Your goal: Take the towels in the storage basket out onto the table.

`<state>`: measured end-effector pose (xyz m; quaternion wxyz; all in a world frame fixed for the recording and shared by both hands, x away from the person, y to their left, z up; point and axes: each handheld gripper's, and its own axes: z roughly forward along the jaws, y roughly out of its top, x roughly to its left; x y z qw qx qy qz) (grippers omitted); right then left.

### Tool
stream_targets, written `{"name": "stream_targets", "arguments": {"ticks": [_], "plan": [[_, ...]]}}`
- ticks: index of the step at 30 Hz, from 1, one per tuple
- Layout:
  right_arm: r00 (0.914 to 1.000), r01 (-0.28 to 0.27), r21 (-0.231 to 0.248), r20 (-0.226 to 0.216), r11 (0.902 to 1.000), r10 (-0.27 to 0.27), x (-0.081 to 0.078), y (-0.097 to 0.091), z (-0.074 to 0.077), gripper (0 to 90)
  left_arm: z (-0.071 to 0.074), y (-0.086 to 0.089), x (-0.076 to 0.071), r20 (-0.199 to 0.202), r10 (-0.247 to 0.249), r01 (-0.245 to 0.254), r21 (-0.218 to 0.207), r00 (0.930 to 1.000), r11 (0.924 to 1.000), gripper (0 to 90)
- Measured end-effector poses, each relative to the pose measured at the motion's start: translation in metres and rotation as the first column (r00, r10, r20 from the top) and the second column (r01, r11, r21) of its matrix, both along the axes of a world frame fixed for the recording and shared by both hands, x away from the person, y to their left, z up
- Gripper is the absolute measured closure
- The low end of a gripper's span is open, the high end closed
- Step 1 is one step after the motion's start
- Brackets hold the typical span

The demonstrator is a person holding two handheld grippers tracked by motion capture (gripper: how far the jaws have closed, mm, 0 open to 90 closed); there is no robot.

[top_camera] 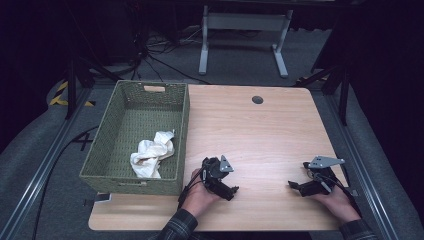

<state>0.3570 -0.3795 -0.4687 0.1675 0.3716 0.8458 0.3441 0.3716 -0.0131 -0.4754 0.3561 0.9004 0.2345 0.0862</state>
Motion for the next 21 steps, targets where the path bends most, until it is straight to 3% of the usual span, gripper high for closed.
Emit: {"name": "stream_targets", "arguments": {"ticks": [11, 18, 21], "plan": [[1.0000, -0.001, 0.001, -0.001, 1.0000, 0.001, -0.0001, 0.0003, 0.0000, 0.0, 0.0002, 0.0007, 0.0004, 0.002, -0.010, 0.010, 0.002, 0.9999, 0.9999, 0.3], [1.0000, -0.005, 0.002, 0.000, 1.0000, 0.005, 0.0002, 0.0005, -0.0001, 0.0, 0.0017, 0.0031, 0.0010, -0.011, -0.003, 0.003, 0.001, 0.9999, 1.0000, 1.3], [1.0000, -0.005, 0.001, 0.000, 1.0000, 0.005, 0.0002, 0.0005, 0.0000, 0.0, 0.0035, 0.0054, 0.0010, -0.039, 0.016, -0.016, -0.006, 0.9991, 0.9998, 1.7]]}}
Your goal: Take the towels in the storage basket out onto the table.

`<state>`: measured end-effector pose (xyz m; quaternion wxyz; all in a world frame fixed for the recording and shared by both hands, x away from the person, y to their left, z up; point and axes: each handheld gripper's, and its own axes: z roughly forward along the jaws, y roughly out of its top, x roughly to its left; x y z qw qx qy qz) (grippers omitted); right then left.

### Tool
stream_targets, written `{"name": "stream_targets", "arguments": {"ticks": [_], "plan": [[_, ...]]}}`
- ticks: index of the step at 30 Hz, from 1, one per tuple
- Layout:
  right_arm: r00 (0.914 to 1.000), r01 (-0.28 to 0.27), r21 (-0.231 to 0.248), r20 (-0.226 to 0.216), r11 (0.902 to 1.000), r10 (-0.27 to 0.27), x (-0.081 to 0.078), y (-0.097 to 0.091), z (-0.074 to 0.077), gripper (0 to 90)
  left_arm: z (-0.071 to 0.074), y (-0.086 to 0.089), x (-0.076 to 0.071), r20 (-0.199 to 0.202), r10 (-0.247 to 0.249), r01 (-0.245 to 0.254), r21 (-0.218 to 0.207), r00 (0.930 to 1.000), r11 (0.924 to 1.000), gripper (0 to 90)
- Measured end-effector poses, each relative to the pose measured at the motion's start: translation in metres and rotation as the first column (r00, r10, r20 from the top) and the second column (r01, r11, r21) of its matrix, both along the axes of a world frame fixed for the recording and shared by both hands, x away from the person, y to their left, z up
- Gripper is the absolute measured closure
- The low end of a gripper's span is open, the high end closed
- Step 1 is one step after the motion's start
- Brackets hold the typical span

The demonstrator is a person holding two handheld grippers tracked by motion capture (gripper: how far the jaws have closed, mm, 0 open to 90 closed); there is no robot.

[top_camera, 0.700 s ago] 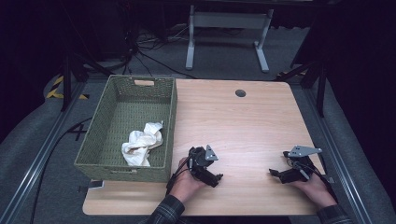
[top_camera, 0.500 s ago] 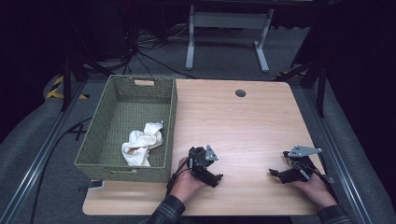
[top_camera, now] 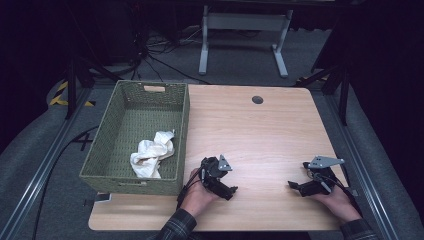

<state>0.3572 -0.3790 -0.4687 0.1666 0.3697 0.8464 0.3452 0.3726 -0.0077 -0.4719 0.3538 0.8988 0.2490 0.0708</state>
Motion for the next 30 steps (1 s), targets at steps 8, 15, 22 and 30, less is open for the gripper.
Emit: {"name": "stream_targets", "arguments": {"ticks": [8, 15, 22, 30], "plan": [[1.0000, -0.005, -0.001, -0.001, 1.0000, 0.005, 0.000, 0.000, 0.000, 0.0, 0.006, 0.004, 0.003, 0.019, 0.035, -0.036, 0.013, 0.9992, 0.9993, 2.0], [1.0000, -0.009, -0.002, -0.002, 1.0000, 0.009, 0.000, 0.000, 0.000, 0.0, 0.010, 0.009, 0.005, 0.006, 0.044, -0.044, 0.002, 0.9990, 0.9990, 2.3], [1.0000, -0.009, -0.002, -0.002, 1.0000, 0.009, 0.000, 0.000, 0.000, 0.0, 0.015, 0.006, 0.006, 0.014, 0.035, -0.035, 0.008, 0.9993, 0.9993, 2.4], [1.0000, -0.008, -0.002, -0.002, 1.0000, 0.008, 0.000, 0.000, 0.000, 0.0, 0.019, 0.003, 0.008, 0.016, 0.032, -0.032, 0.008, 0.9994, 0.9995, 2.3]]}}
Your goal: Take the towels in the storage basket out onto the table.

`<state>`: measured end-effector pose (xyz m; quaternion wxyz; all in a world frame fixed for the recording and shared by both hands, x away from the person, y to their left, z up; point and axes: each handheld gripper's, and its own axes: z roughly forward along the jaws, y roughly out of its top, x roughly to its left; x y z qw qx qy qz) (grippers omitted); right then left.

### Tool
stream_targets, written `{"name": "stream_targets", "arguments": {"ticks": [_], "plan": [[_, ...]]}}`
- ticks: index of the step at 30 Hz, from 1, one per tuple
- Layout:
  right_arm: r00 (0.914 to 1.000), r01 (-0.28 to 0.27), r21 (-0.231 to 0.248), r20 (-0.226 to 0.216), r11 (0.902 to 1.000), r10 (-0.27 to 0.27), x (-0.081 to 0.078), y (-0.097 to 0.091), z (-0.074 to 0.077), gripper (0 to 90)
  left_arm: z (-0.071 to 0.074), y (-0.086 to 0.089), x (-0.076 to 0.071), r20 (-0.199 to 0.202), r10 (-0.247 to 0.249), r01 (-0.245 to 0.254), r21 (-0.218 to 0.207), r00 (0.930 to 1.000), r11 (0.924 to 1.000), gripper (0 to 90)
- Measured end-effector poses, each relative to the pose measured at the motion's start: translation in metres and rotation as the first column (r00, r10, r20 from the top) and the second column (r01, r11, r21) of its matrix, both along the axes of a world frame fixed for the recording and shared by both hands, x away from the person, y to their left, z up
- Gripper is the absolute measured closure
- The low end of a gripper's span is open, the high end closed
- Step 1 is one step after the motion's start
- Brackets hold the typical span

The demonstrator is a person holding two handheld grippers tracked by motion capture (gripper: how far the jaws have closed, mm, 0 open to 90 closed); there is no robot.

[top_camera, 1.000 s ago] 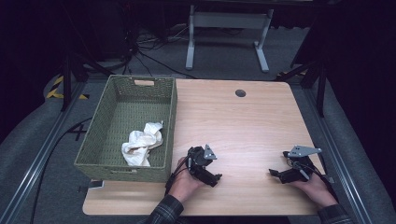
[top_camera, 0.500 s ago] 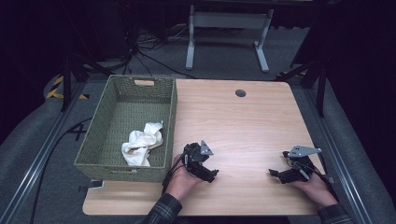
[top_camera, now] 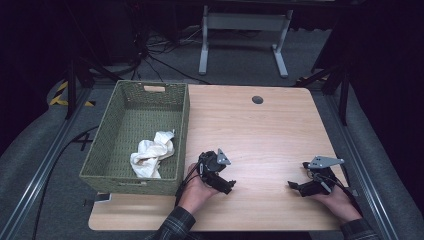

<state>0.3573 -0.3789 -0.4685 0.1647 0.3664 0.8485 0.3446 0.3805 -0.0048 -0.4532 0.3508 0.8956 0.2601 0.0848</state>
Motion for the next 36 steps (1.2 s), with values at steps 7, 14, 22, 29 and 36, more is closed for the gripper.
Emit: {"name": "stream_targets", "arguments": {"ticks": [7, 14, 22, 29, 36], "plan": [[1.0000, -0.001, 0.000, 0.001, 1.0000, 0.001, 0.000, 0.000, 0.000, 0.0, 0.006, 0.001, 0.002, 0.006, -0.009, 0.009, -0.003, 0.9999, 1.0000, 2.3], [1.0000, -0.004, 0.001, 0.001, 1.0000, 0.004, 0.001, 0.000, 0.000, 0.0, 0.011, 0.003, 0.004, -0.002, 0.001, -0.001, -0.008, 1.0000, 1.0000, 2.3], [1.0000, -0.003, 0.000, 0.001, 1.0000, 0.003, 0.001, 0.000, 0.000, 0.0, 0.019, 0.005, 0.006, 0.008, -0.001, 0.001, -0.013, 1.0000, 0.9999, 2.4], [1.0000, -0.003, 0.000, 0.001, 1.0000, 0.003, 0.001, 0.000, 0.000, 0.0, 0.025, 0.006, 0.008, -0.001, -0.009, 0.009, -0.026, 1.0000, 0.9996, 2.4], [1.0000, -0.002, 0.000, 0.001, 1.0000, 0.002, 0.001, 0.000, 0.000, 0.0, 0.034, 0.006, 0.009, 0.014, -0.013, 0.013, -0.025, 0.9998, 0.9996, 2.5]]}}
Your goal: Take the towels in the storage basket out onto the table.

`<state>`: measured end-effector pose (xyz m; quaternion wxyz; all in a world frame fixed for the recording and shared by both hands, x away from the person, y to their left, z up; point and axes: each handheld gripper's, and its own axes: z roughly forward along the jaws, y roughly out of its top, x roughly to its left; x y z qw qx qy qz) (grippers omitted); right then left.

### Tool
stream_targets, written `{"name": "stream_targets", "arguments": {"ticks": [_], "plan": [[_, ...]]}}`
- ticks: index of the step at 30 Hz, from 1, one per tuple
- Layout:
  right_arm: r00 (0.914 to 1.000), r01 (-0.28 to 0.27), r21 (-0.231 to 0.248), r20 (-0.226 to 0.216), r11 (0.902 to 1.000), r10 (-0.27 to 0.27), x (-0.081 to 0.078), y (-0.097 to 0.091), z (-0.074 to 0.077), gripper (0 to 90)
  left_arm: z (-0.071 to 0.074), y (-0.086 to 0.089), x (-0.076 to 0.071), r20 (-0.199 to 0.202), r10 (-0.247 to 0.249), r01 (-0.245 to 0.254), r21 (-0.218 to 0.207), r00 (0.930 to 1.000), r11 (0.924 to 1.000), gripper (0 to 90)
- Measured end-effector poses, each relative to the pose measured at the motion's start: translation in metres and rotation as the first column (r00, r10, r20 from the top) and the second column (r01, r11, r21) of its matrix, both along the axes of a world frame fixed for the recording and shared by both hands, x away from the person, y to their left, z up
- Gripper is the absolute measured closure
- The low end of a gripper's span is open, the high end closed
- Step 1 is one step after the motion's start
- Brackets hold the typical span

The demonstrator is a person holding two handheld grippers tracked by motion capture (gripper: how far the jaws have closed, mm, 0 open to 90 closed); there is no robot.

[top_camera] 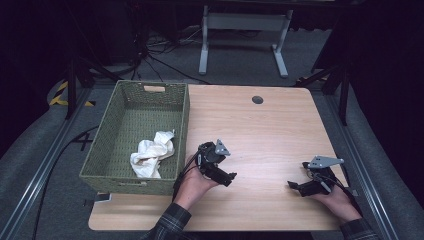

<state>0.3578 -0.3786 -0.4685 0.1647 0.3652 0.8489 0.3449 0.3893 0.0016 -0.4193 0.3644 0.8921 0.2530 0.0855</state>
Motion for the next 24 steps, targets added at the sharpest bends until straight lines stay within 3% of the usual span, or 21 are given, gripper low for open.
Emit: {"name": "stream_targets", "arguments": {"ticks": [16, 24], "plan": [[1.0000, 0.001, -0.001, 0.001, 1.0000, -0.001, 0.000, 0.000, 0.000, 0.0, 0.021, 0.002, 0.006, 0.013, -0.029, 0.029, -0.025, 0.9995, 0.9993, 3.3], [1.0000, 0.004, 0.001, 0.002, 1.0000, -0.004, 0.000, 0.000, 0.000, 0.0, 0.029, 0.003, 0.010, -0.006, -0.052, 0.052, -0.035, 0.9986, 0.9980, 3.7]]}}
